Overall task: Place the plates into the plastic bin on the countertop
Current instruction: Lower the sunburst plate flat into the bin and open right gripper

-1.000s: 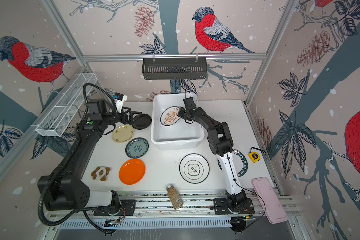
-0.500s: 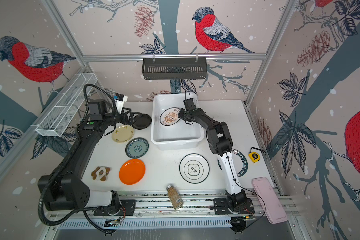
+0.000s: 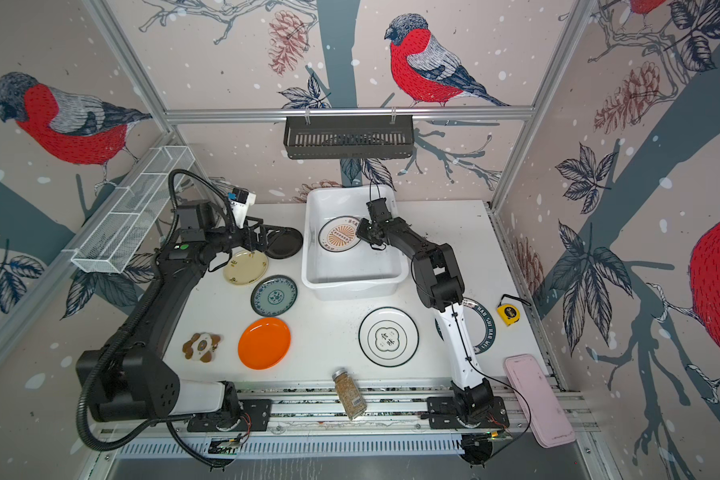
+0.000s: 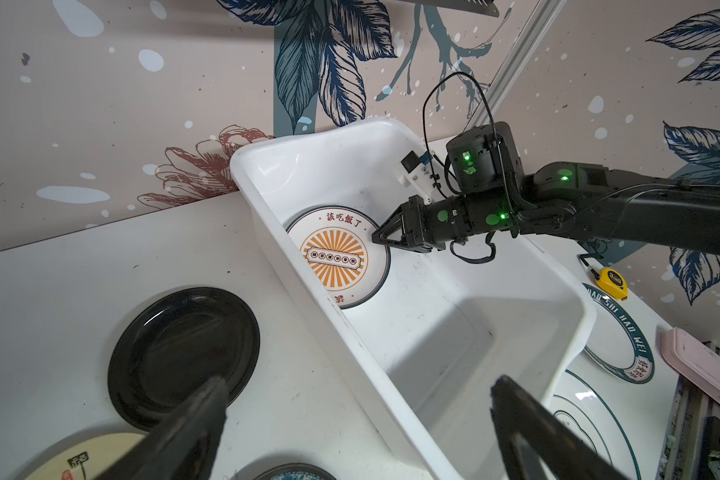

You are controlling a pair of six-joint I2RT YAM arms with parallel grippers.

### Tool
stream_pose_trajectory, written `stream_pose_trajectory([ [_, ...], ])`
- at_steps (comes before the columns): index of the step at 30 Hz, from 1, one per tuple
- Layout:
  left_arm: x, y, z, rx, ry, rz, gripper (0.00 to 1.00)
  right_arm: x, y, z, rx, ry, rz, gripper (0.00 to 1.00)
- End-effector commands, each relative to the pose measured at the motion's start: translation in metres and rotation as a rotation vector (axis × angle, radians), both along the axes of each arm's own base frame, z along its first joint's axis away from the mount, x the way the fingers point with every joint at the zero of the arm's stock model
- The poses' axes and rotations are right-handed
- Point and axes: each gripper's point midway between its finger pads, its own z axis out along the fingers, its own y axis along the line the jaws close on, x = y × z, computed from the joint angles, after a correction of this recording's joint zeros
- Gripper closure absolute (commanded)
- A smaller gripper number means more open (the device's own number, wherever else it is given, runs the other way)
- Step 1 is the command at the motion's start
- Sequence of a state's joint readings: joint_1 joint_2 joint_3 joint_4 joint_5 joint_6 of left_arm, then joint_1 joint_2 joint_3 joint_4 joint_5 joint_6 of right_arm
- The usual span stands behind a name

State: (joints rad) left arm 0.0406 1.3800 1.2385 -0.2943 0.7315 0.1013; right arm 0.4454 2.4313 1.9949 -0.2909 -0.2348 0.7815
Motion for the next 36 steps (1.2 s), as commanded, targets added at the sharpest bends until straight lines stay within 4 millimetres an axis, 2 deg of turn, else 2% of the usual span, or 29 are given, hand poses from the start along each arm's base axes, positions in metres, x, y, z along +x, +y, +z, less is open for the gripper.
stream_pose_trajectory([
  [1, 0.002, -0.002, 0.008, -0.004, -0.036, -0.009, 0.02, -0.001, 0.0, -0.007, -0.012, 0.01, 0.005, 0.75],
  [9, 0.001, -0.002, 0.009, -0.004, -0.037, -0.011, 0.02, -0.003, -0.003, -0.012, -0.047, 0.02, -0.004, 0.71],
  [19, 0.0, -0.002, 0.01, 0.0, -0.041, -0.007, 0.02, 0.001, -0.002, 0.009, -0.095, -0.019, -0.001, 0.63],
  [26, -0.002, -0.001, 0.011, 0.004, -0.045, -0.009, 0.02, 0.001, -0.004, 0.015, -0.115, -0.025, 0.001, 0.62],
  [30, -0.002, -0.001, 0.015, 0.006, -0.052, -0.012, 0.02, 0.002, -0.002, 0.045, -0.109, -0.071, 0.006, 0.62],
  [34, -0.002, -0.002, 0.023, 0.012, -0.066, -0.018, 0.02, -0.003, 0.0, 0.093, -0.088, -0.141, 0.015, 0.61],
  [36, -0.003, -0.002, 0.025, 0.012, -0.068, -0.02, 0.02, -0.009, -0.003, 0.112, -0.094, -0.161, 0.021, 0.61],
])
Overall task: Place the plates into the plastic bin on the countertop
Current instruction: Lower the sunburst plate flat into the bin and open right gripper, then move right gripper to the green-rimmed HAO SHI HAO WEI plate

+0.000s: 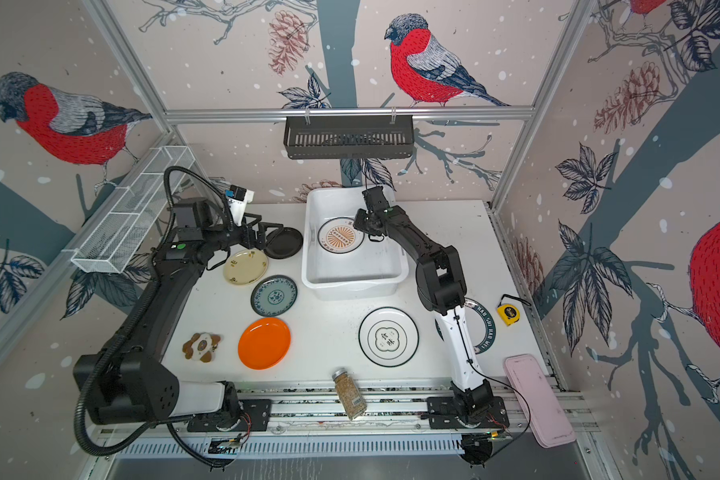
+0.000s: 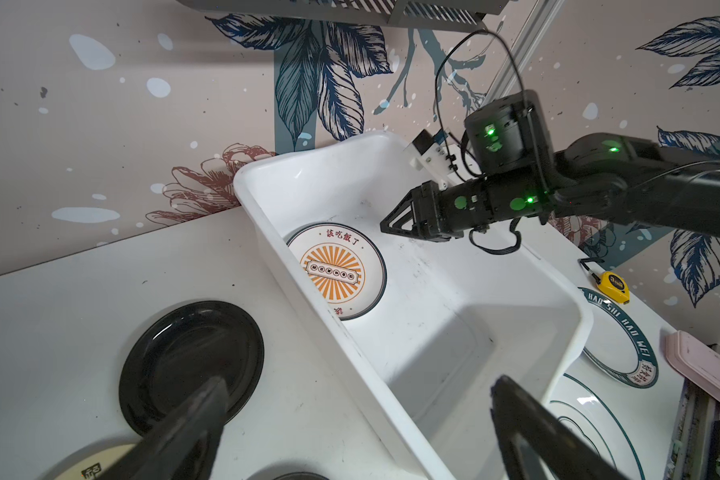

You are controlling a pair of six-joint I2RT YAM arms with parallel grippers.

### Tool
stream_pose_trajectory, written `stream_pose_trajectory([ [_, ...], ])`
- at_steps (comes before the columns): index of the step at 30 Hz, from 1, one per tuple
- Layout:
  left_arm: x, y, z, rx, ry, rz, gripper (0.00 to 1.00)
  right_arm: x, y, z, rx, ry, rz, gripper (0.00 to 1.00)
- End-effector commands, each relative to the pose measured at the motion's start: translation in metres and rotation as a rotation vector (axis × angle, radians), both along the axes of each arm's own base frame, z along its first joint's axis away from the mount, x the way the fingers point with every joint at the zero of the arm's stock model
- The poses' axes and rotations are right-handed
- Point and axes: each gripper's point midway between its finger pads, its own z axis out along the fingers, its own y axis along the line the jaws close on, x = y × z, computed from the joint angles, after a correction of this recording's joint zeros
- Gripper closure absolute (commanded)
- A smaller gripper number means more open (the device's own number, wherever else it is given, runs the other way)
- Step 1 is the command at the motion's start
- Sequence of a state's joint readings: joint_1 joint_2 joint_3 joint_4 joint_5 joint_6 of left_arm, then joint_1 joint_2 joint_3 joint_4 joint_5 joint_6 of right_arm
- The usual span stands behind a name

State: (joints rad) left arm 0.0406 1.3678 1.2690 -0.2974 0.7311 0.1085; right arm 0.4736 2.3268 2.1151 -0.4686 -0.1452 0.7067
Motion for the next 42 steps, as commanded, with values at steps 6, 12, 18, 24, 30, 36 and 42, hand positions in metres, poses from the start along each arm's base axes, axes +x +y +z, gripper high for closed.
stream_pose_trajectory([
  [6, -0.005, -0.003, 0.013, 0.015, -0.037, -0.027, 0.02, -0.03, -0.015, 0.065, -0.041, -0.074, 0.03, 0.6],
  [12, -0.008, -0.006, 0.024, 0.01, -0.056, -0.046, 0.02, -0.072, -0.047, 0.105, -0.084, -0.131, 0.002, 0.57],
  [18, -0.011, -0.01, 0.027, 0.016, -0.074, -0.066, 0.02, -0.127, -0.107, 0.109, -0.165, -0.136, -0.103, 0.53],
  [24, -0.014, -0.016, 0.032, 0.026, -0.092, -0.083, 0.01, -0.179, -0.178, 0.085, -0.152, -0.07, -0.237, 0.49],
  [30, -0.017, -0.026, 0.038, 0.048, -0.117, -0.109, 0.02, -0.221, -0.248, 0.065, -0.138, -0.049, -0.435, 0.34],
  [36, -0.016, -0.042, 0.033, 0.045, -0.102, -0.143, 0.01, -0.257, -0.308, 0.036, -0.159, 0.05, -0.614, 0.2],
  [42, -0.016, -0.056, 0.026, 0.037, -0.08, -0.178, 0.02, -0.291, -0.353, 0.0, -0.234, 0.202, -0.813, 0.14],
])
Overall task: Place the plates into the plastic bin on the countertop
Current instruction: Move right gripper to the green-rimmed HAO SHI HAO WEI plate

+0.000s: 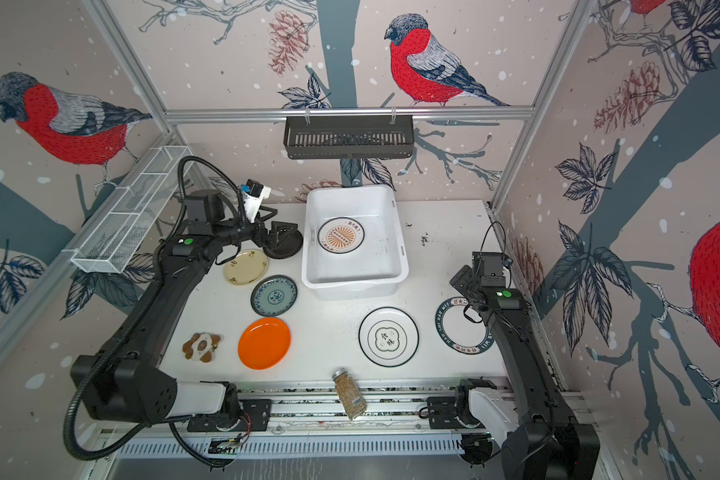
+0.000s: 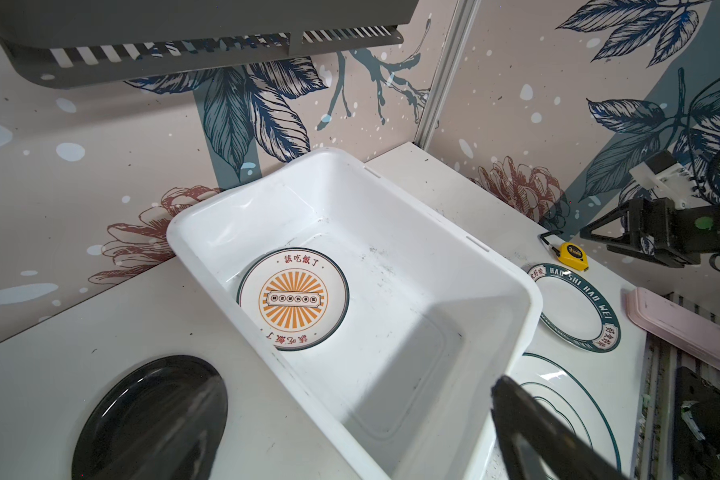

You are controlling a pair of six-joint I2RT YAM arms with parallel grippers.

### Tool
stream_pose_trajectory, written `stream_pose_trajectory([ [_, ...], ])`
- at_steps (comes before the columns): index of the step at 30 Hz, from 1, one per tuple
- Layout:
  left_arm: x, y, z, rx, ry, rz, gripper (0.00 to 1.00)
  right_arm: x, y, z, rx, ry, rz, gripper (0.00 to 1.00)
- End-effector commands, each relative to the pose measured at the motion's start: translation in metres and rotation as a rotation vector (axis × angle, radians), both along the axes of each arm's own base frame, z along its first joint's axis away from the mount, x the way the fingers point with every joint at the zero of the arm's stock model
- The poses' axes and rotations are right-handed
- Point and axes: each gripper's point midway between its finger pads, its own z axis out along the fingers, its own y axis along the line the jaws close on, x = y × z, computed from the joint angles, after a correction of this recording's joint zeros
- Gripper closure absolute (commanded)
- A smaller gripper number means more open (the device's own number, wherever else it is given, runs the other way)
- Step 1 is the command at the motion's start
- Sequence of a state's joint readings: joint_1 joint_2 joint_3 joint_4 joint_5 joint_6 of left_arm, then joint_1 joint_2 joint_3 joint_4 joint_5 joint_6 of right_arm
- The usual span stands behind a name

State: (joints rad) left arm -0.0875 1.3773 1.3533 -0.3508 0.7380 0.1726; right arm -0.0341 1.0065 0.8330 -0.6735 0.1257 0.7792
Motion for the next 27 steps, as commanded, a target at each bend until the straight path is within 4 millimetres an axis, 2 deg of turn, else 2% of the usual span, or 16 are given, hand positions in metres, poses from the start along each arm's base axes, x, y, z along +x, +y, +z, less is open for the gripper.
stream_pose_trajectory([
  [1, 0.0, -0.005, 0.001, -0.008, -0.003, -0.024, 0.02, -0.022, -0.017, -0.019, -0.022, 0.096, -0.104, 0.12],
  [5, 0.0, -0.01, -0.005, -0.039, 0.03, -0.041, 0.01, -0.04, -0.033, -0.033, -0.007, 0.148, -0.188, 0.11],
  [13, 0.004, -0.009, -0.013, -0.003, 0.076, -0.038, 0.01, -0.056, -0.051, -0.052, 0.006, 0.111, -0.255, 0.12],
  [18, 0.008, -0.006, -0.019, 0.033, 0.098, -0.026, 0.02, -0.065, -0.055, -0.066, 0.022, 0.124, -0.264, 0.11],
  [22, 0.009, -0.006, -0.018, 0.035, 0.108, -0.028, 0.02, -0.07, -0.063, -0.065, 0.017, 0.136, -0.316, 0.11],
  [24, 0.01, -0.007, -0.017, 0.035, 0.108, -0.029, 0.02, -0.073, -0.065, -0.068, 0.033, 0.136, -0.35, 0.06],
  [27, 0.013, -0.007, -0.016, 0.039, 0.105, -0.03, 0.01, -0.071, -0.064, -0.075, 0.076, 0.143, -0.355, 0.05],
])
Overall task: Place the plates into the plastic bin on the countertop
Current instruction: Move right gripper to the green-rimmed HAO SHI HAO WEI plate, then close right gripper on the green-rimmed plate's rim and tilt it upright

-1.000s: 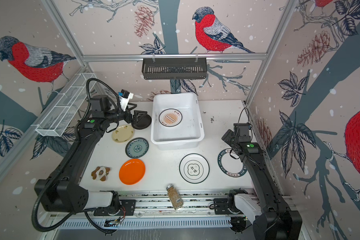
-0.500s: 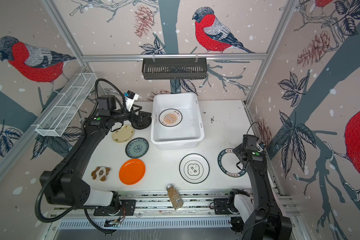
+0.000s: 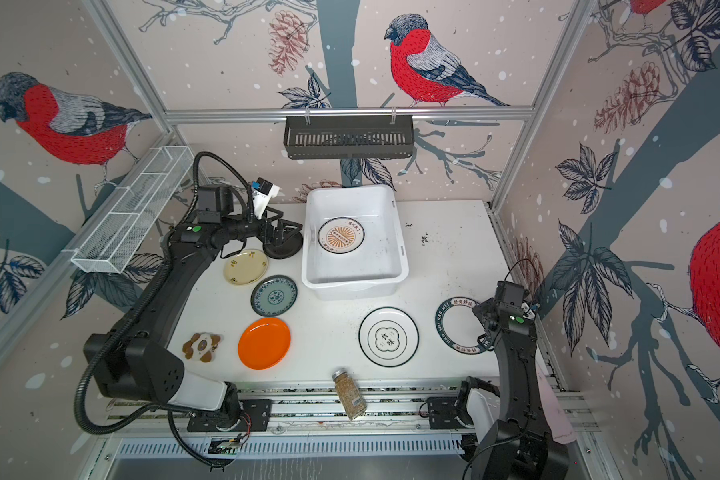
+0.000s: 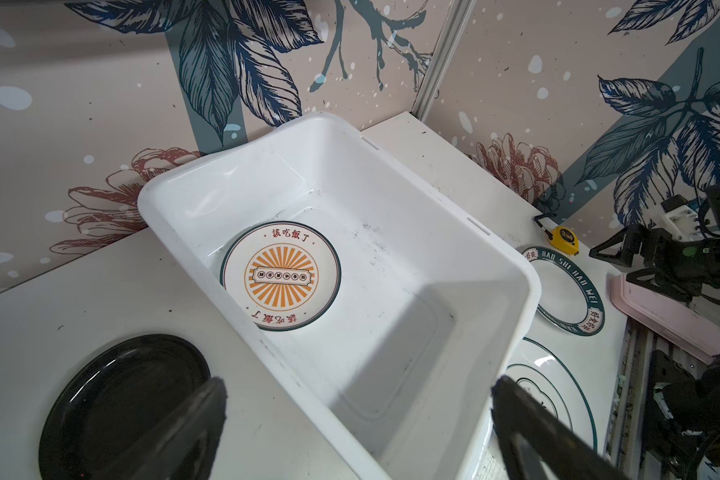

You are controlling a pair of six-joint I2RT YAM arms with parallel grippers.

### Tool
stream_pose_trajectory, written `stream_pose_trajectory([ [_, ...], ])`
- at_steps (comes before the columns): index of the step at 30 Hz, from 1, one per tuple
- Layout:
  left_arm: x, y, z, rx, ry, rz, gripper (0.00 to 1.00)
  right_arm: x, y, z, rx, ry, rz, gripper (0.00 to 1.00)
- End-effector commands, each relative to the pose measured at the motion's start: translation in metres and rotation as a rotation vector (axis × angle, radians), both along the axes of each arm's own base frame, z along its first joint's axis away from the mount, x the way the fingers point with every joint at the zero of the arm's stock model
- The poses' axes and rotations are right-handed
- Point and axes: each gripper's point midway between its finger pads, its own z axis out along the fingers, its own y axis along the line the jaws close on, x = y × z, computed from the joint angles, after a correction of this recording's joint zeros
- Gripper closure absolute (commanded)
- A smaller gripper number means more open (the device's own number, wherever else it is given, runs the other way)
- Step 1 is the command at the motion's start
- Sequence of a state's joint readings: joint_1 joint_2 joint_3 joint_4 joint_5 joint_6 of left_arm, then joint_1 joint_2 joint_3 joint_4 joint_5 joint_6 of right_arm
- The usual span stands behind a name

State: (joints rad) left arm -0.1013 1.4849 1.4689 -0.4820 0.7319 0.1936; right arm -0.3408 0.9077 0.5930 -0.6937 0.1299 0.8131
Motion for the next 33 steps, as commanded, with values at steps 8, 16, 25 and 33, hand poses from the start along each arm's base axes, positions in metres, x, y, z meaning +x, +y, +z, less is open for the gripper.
stream_pose_trajectory([
  [8, 0.001, 0.0, 0.002, 0.036, -0.018, -0.02, 0.01, 0.008, 0.008, -0.029, 0.132, 0.029, 0.013, 0.05],
  [16, 0.003, -0.001, -0.001, 0.045, -0.015, -0.023, 0.02, 0.021, 0.022, -0.044, 0.228, 0.01, 0.077, 0.08],
  [25, 0.007, -0.003, -0.005, 0.05, -0.01, -0.017, 0.02, 0.042, 0.036, -0.039, 0.296, -0.081, 0.165, 0.13],
  [33, 0.01, -0.003, -0.015, 0.068, -0.001, -0.002, 0.01, 0.061, 0.056, -0.047, 0.409, -0.154, 0.247, 0.21],
])
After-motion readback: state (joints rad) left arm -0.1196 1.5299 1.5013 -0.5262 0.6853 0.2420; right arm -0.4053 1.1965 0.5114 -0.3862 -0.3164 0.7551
